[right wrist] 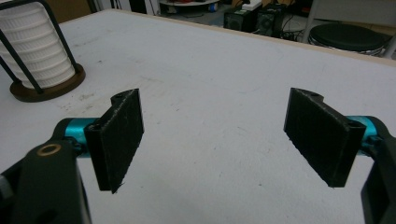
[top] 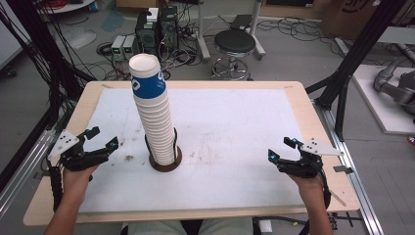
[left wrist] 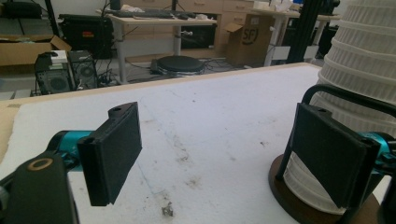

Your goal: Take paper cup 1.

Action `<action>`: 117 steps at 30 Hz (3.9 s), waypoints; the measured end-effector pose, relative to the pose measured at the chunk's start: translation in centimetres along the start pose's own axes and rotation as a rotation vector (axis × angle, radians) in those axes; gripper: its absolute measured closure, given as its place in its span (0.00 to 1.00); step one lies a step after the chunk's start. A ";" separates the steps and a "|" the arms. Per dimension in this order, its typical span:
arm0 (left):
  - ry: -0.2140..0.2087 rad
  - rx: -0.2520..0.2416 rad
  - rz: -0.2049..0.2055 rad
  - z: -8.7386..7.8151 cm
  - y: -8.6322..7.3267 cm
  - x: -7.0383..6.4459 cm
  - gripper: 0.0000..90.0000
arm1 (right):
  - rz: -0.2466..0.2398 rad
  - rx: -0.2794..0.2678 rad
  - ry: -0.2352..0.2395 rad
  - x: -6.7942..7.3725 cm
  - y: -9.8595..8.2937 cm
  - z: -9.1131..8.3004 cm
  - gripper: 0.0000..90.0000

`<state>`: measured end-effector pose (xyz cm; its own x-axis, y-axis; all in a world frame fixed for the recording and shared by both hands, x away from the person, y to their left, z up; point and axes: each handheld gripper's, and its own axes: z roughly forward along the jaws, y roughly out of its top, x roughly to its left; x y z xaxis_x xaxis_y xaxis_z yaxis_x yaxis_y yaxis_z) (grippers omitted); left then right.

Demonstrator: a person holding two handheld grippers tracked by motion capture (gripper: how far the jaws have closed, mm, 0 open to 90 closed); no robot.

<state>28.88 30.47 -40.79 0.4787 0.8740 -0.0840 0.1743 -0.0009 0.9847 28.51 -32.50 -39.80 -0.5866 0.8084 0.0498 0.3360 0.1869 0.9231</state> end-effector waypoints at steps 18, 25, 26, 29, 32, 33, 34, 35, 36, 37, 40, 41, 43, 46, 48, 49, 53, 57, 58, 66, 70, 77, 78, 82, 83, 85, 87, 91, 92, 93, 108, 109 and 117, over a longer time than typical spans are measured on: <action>-0.014 0.009 -0.014 0.5 -0.1 -0.2 0.18 | 0.009 0.007 0.010 -0.3 -0.4 -0.2 0.23; -0.032 0.022 -0.010 0.2 0.0 -0.3 0.18 | 0.001 0.015 0.011 0.0 -0.3 -0.4 0.23; -0.032 0.022 -0.010 0.2 0.0 -0.3 0.18 | 0.001 0.015 0.011 0.0 -0.3 -0.4 0.23; -0.034 0.021 -0.012 0.3 0.1 -0.3 0.18 | 0.006 0.021 0.020 0.2 -0.2 -0.3 0.23; -0.038 0.030 -0.014 0.4 0.0 -0.3 0.18 | 0.007 0.015 0.036 0.2 -0.1 -0.1 0.23; -0.037 0.034 -0.017 0.5 -0.1 -0.3 0.18 | 0.010 0.011 0.040 0.2 -0.1 -0.1 0.23; -0.037 0.034 -0.017 0.5 -0.1 -0.3 0.18 | 0.023 0.006 0.052 0.3 0.1 -0.1 0.23; -0.037 0.033 -0.020 0.5 -0.1 -0.3 0.18 | 0.023 0.006 0.052 0.3 0.1 -0.1 0.23; -0.039 0.038 -0.014 0.6 -0.1 -0.3 0.18 | 0.019 -0.016 0.071 0.5 0.8 -0.1 0.23; -0.040 0.036 -0.016 0.6 -0.1 -0.3 0.18 | 0.015 -0.020 0.087 0.7 1.3 -0.1 0.23; -0.046 0.030 -0.017 0.4 -0.1 -0.3 0.18 | -0.001 -0.039 0.107 1.4 2.3 0.0 0.23; -0.044 0.031 -0.015 0.4 -0.1 -0.3 0.18 | -0.004 -0.042 0.116 1.5 2.6 0.1 0.23; -0.045 0.031 -0.018 0.3 -0.1 -0.3 0.18 | -0.006 -0.038 0.139 1.8 3.1 0.3 0.23; -0.046 0.030 -0.022 0.3 -0.1 -0.2 0.18 | -0.012 -0.043 0.174 2.3 4.2 0.8 0.23; -0.048 0.033 -0.024 0.3 -0.2 -0.1 0.18 | -0.040 -0.040 0.204 2.7 5.5 1.3 0.23; -0.053 0.032 -0.025 0.3 -0.2 -0.2 0.18 | -0.054 -0.034 0.212 3.0 6.5 1.6 0.23; -0.068 0.026 -0.024 0.4 -0.2 -0.4 0.18 | -0.084 -0.027 0.269 3.7 9.1 2.3 0.23; -0.079 0.038 -0.015 0.5 -0.4 -0.5 0.18 | -0.148 -0.030 0.349 5.3 13.6 3.4 0.23; -0.080 0.039 -0.014 0.5 -0.4 -0.5 0.18 | -0.161 -0.033 0.358 5.6 14.4 3.6 0.23; -0.082 0.043 -0.016 0.4 -0.4 -0.5 0.18 | -0.191 -0.044 0.435 7.4 19.2 5.0 0.23; -0.094 0.046 -0.010 0.6 -0.4 -0.7 0.18 | -0.214 -0.042 0.466 8.6 21.0 5.7 0.23; -0.113 0.052 -0.005 0.9 -0.5 -0.9 0.18 | -0.260 -0.043 0.528 10.9 24.6 7.5 0.23; -0.115 0.052 -0.006 0.9 -0.5 -0.9 0.18 | -0.266 -0.038 0.541 11.4 25.1 7.8 0.23; -0.114 0.046 -0.009 0.9 -0.5 -0.9 0.18 | -0.314 -0.022 0.561 13.3 27.1 9.0 0.23; -0.114 0.046 -0.009 0.9 -0.5 -0.9 0.18 | -0.314 -0.022 0.561 13.3 27.1 9.0 0.23; -0.114 0.046 -0.009 0.8 -0.5 -0.8 0.18 | -0.332 -0.015 0.573 14.2 28.0 9.5 0.23; -0.113 0.047 -0.011 0.8 -0.5 -0.8 0.18 | -0.339 -0.009 0.594 15.1 28.9 10.0 0.23; -0.115 0.046 -0.013 0.7 -0.6 -0.8 0.18 | -0.352 -0.002 0.620 16.4 30.1 10.9 0.23; -0.114 0.046 -0.015 0.7 -0.6 -0.7 0.18 | -0.353 -0.001 0.623 16.5 30.2 11.1 0.23; -0.115 0.046 -0.015 0.7 -0.6 -0.7 0.18 | -0.350 0.001 0.630 16.7 30.4 11.3 0.23; -0.125 0.049 -0.017 0.9 -0.6 -0.8 0.18 | -0.372 0.056 0.681 19.6 32.2 14.2 0.30; -0.126 0.050 -0.017 0.9 -0.6 -0.8 0.18 | -0.375 0.061 0.685 19.6 32.2 14.3 0.31; -0.128 0.050 -0.020 0.9 -0.6 -0.7 0.18 | -0.357 0.059 0.700 19.2 32.5 14.3 0.33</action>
<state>29.20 29.38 -41.50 0.5797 0.8052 -0.1250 0.2260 -0.0114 0.9741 38.73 -2.92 -14.35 -0.9874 0.1582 0.0003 0.0666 0.4140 0.9079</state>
